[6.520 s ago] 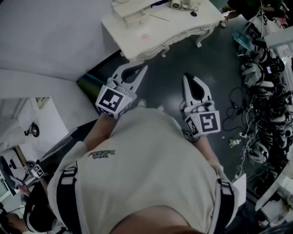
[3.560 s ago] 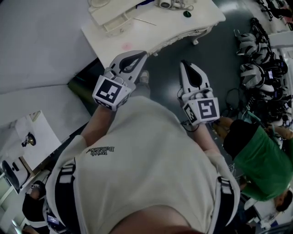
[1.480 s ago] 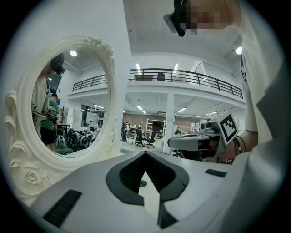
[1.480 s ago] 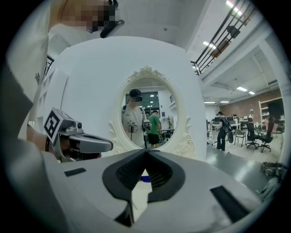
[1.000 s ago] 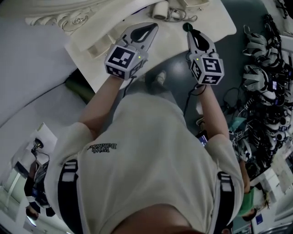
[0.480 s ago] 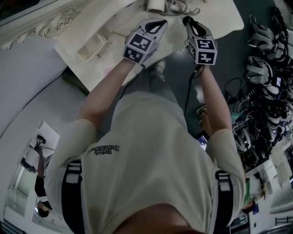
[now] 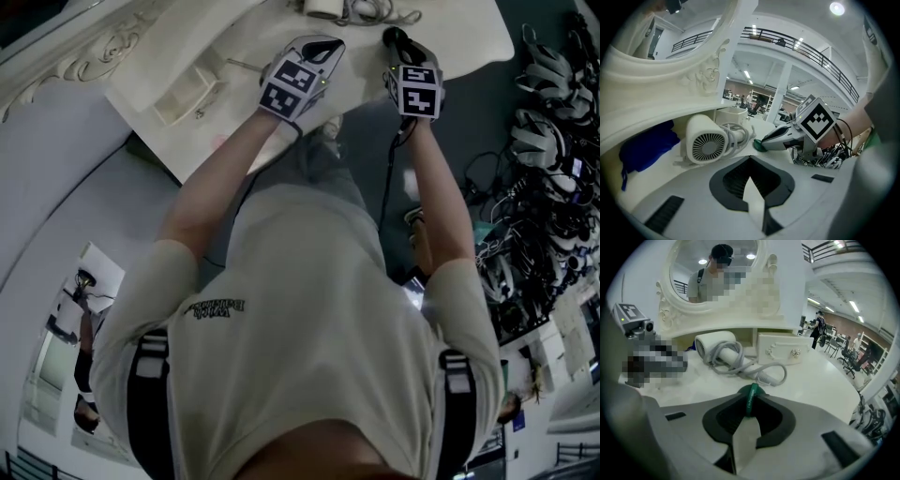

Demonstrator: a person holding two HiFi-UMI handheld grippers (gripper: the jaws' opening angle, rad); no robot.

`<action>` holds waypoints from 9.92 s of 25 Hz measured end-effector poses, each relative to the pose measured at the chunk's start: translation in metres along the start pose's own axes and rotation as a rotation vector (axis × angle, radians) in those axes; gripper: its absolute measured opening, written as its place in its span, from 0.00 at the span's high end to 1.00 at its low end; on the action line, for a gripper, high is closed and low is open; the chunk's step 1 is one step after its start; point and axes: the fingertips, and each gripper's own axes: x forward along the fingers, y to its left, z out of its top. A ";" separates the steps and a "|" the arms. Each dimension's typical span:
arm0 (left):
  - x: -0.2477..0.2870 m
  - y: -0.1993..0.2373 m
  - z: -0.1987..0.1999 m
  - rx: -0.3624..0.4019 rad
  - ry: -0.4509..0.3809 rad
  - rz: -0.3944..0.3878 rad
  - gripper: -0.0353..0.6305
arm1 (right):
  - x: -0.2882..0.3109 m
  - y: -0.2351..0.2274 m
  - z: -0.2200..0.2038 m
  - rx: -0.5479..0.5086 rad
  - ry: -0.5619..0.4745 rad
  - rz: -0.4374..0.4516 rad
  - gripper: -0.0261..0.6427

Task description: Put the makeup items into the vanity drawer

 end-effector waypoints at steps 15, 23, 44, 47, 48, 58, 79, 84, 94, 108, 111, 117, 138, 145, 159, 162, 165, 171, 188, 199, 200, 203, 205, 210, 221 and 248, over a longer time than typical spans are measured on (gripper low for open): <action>-0.016 -0.009 0.008 0.010 -0.021 0.009 0.93 | -0.022 -0.004 0.009 0.002 -0.055 -0.031 0.95; -0.058 -0.014 0.047 0.035 -0.114 0.044 0.93 | -0.088 0.014 0.072 -0.028 -0.234 -0.019 0.95; -0.283 -0.104 0.186 0.216 -0.551 0.128 0.93 | -0.345 0.112 0.157 -0.110 -0.719 0.062 0.95; -0.306 -0.124 0.181 0.237 -0.567 0.123 0.93 | -0.368 0.130 0.152 -0.111 -0.747 0.081 0.95; -0.312 -0.129 0.177 0.243 -0.568 0.119 0.93 | -0.375 0.137 0.149 -0.114 -0.756 0.086 0.95; -0.350 -0.151 0.157 0.196 -0.591 0.129 0.93 | -0.417 0.174 0.132 -0.105 -0.814 0.111 0.95; -0.364 -0.149 0.158 0.177 -0.584 0.175 0.93 | -0.418 0.188 0.152 -0.145 -0.827 0.176 0.95; -0.378 -0.122 0.157 0.161 -0.591 0.267 0.93 | -0.402 0.207 0.174 -0.188 -0.827 0.250 0.95; -0.425 -0.041 0.115 0.057 -0.542 0.532 0.93 | -0.351 0.284 0.223 -0.320 -0.806 0.478 0.95; -0.431 0.069 0.010 -0.166 -0.396 0.664 0.93 | -0.199 0.405 0.231 -0.521 -0.612 0.620 0.95; -0.419 0.090 -0.014 -0.206 -0.367 0.670 0.93 | -0.158 0.416 0.220 -0.549 -0.554 0.621 0.95; -0.395 0.118 -0.058 -0.280 -0.292 0.653 0.93 | -0.103 0.436 0.195 -0.569 -0.431 0.649 0.95; -0.350 0.140 -0.123 -0.382 -0.198 0.578 0.93 | -0.026 0.461 0.116 -0.611 -0.155 0.688 0.88; -0.353 0.139 -0.125 -0.379 -0.199 0.572 0.93 | -0.028 0.462 0.114 -0.603 -0.151 0.677 0.86; -0.371 0.130 -0.100 -0.326 -0.242 0.573 0.93 | -0.056 0.455 0.143 -0.583 -0.238 0.643 0.86; -0.381 0.123 -0.081 -0.293 -0.274 0.573 0.93 | -0.077 0.450 0.160 -0.570 -0.291 0.629 0.86; -0.391 0.113 -0.058 -0.258 -0.309 0.573 0.93 | -0.100 0.442 0.177 -0.551 -0.343 0.617 0.86; -0.412 0.089 0.002 -0.169 -0.394 0.575 0.93 | -0.154 0.417 0.215 -0.509 -0.464 0.583 0.88; -0.435 -0.039 0.167 0.193 -0.638 0.435 0.93 | -0.329 0.313 0.252 -0.331 -0.758 0.457 0.92; -0.423 -0.106 0.199 0.267 -0.749 0.340 0.93 | -0.389 0.250 0.225 -0.233 -0.849 0.334 0.95; -0.421 -0.111 0.199 0.270 -0.750 0.334 0.93 | -0.393 0.246 0.222 -0.225 -0.855 0.329 0.95; -0.415 -0.124 0.198 0.281 -0.737 0.320 0.93 | -0.402 0.238 0.215 -0.199 -0.867 0.318 0.95; -0.411 -0.128 0.199 0.289 -0.729 0.313 0.93 | -0.405 0.234 0.214 -0.184 -0.872 0.314 0.95; -0.407 -0.133 0.201 0.314 -0.719 0.315 0.93 | -0.405 0.229 0.211 -0.166 -0.875 0.313 0.95; -0.413 -0.131 0.194 0.251 -0.735 0.311 0.93 | -0.406 0.237 0.208 -0.178 -0.872 0.332 0.95; -0.409 -0.095 0.175 0.173 -0.665 0.402 0.93 | -0.363 0.250 0.209 -0.235 -0.786 0.395 0.95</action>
